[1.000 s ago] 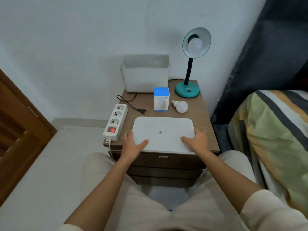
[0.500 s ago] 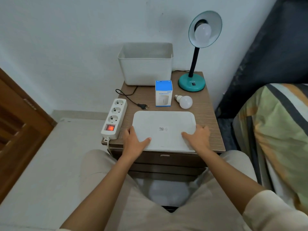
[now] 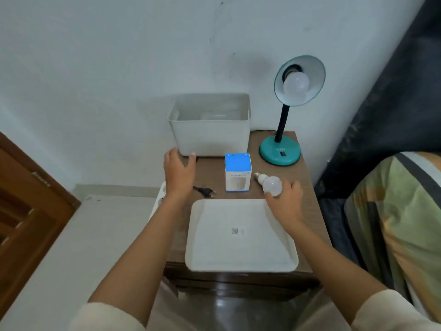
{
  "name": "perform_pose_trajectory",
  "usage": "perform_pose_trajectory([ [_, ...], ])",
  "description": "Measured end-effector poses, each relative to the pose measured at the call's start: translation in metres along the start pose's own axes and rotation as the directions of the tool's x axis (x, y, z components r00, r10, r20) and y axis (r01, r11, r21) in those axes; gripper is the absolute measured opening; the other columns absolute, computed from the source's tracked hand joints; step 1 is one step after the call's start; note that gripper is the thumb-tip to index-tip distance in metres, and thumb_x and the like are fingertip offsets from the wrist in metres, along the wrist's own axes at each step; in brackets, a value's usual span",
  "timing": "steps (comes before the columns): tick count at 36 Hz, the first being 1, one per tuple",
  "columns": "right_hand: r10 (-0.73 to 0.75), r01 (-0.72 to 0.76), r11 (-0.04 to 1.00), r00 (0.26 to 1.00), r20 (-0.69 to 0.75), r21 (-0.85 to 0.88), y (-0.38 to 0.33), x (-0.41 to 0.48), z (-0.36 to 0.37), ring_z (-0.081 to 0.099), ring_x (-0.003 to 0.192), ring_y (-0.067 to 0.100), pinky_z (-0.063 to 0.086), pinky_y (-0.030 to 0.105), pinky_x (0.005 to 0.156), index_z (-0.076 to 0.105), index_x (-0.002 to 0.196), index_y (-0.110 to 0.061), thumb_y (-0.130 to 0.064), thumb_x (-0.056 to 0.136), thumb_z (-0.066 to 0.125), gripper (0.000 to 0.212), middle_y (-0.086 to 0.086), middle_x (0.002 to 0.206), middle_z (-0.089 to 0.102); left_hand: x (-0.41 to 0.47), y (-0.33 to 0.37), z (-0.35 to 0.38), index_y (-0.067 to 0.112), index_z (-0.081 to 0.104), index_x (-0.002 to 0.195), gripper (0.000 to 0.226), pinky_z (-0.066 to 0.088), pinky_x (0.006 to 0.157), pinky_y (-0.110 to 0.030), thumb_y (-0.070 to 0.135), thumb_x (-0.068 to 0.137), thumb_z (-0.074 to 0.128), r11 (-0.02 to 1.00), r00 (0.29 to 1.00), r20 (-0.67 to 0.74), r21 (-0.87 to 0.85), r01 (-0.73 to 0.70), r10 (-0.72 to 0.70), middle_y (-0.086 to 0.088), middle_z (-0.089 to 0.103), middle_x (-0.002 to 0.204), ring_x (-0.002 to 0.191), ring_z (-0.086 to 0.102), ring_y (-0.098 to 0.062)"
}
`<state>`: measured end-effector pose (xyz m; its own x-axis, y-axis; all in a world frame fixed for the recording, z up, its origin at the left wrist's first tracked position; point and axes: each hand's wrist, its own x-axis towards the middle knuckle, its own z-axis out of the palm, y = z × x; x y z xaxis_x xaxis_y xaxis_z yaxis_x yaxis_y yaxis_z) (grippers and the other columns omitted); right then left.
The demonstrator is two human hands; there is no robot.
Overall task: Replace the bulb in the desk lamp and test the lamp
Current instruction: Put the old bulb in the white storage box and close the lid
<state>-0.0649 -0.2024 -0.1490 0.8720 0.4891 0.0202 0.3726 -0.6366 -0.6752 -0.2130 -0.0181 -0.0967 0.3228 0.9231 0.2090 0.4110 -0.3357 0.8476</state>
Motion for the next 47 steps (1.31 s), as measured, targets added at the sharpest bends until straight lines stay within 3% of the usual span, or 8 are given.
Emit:
perform_pose_trajectory([
  [2,-0.004,0.005,0.999,1.0,0.007,-0.046,-0.004,0.014,0.007,0.042,0.113,0.031,0.038,0.039,0.097,0.049,0.12,-0.004,-0.024,0.083,0.062,0.044,0.016,0.122,0.043,0.033,0.009,0.001,-0.001,0.035,0.135,0.051,0.025,0.098,-0.021,0.028,0.095,0.048,1.0,0.999,-0.023,-0.018,0.025,-0.026,-0.016,0.035,0.142,0.129,0.036,-0.025],
  [7,0.015,-0.011,0.994,0.999,0.033,-0.107,-0.006,0.041,0.028,0.041,0.12,0.032,0.038,0.041,0.102,0.047,0.126,-0.004,-0.028,0.085,0.061,0.05,0.015,0.132,0.041,0.106,0.013,0.011,0.003,0.017,0.145,0.067,0.019,0.114,-0.036,0.04,0.096,0.042,0.991,0.991,-0.042,-0.047,0.123,-0.125,-0.014,0.019,0.153,0.141,0.021,-0.027],
  [15,-0.021,0.025,0.991,0.999,0.03,-0.131,-0.001,0.063,0.044,0.043,0.11,0.03,0.041,0.042,0.095,0.049,0.117,-0.006,-0.02,0.075,0.066,0.047,0.013,0.118,0.045,0.159,-0.001,0.028,0.004,0.016,0.146,0.068,0.027,0.113,-0.041,0.041,0.095,0.043,0.988,0.989,0.035,-0.047,0.147,-0.145,-0.015,0.023,0.152,0.137,0.028,-0.029],
  [23,0.018,-0.007,0.993,0.996,-0.09,0.116,-0.001,0.073,0.041,0.05,0.1,0.031,0.038,0.035,0.086,0.057,0.103,-0.001,-0.007,0.072,0.072,0.034,0.016,0.105,0.055,0.16,-0.01,0.031,0.004,0.032,0.138,0.061,0.041,0.102,-0.045,0.04,0.092,0.05,0.996,0.996,0.048,-0.046,0.078,-0.076,-0.015,0.035,0.141,0.119,0.048,-0.03],
  [33,-0.258,0.366,0.883,0.902,-0.347,0.295,-0.078,0.075,0.009,0.051,0.096,0.016,0.04,0.022,0.083,0.055,0.105,-0.011,-0.013,0.074,0.072,0.035,-0.004,0.101,0.052,0.158,-0.009,0.027,0.01,0.021,0.146,0.07,0.037,0.105,-0.036,0.041,0.091,0.052,0.991,0.993,0.086,-0.094,0.093,-0.085,-0.008,0.028,0.148,0.125,0.044,-0.023],
  [36,-0.339,0.437,0.847,0.883,-0.326,0.303,-0.112,0.087,0.008,0.05,0.096,0.014,0.035,0.01,0.081,0.056,0.105,-0.011,-0.013,0.074,0.071,0.034,-0.001,0.103,0.053,0.158,-0.011,0.025,0.011,0.021,0.146,0.076,0.035,0.109,-0.04,0.044,0.088,0.057,0.99,0.993,0.097,-0.114,0.078,-0.067,-0.007,0.028,0.148,0.13,0.039,-0.024],
  [43,-0.324,0.359,0.867,0.933,-0.158,0.345,-0.177,0.141,0.027,0.049,0.11,0.019,0.033,0.017,0.085,0.057,0.116,-0.01,-0.019,0.079,0.067,0.039,0.002,0.115,0.053,0.16,-0.016,0.021,0.016,0.019,0.147,0.092,0.03,0.108,-0.034,0.048,0.077,0.068,0.986,0.99,0.128,-0.154,0.071,-0.051,-0.003,0.026,0.151,0.137,0.03,-0.02],
  [47,-0.333,0.327,0.916,0.943,-0.013,0.235,-0.195,0.176,0.042,0.053,0.106,0.021,0.029,0.014,0.071,0.061,0.112,-0.011,-0.019,0.076,0.068,0.038,0.008,0.115,0.057,0.165,-0.019,0.02,0.02,0.021,0.146,0.098,0.032,0.107,-0.032,0.048,0.07,0.075,0.981,0.988,0.142,-0.175,0.085,-0.061,0.001,0.028,0.151,0.136,0.031,-0.017],
])
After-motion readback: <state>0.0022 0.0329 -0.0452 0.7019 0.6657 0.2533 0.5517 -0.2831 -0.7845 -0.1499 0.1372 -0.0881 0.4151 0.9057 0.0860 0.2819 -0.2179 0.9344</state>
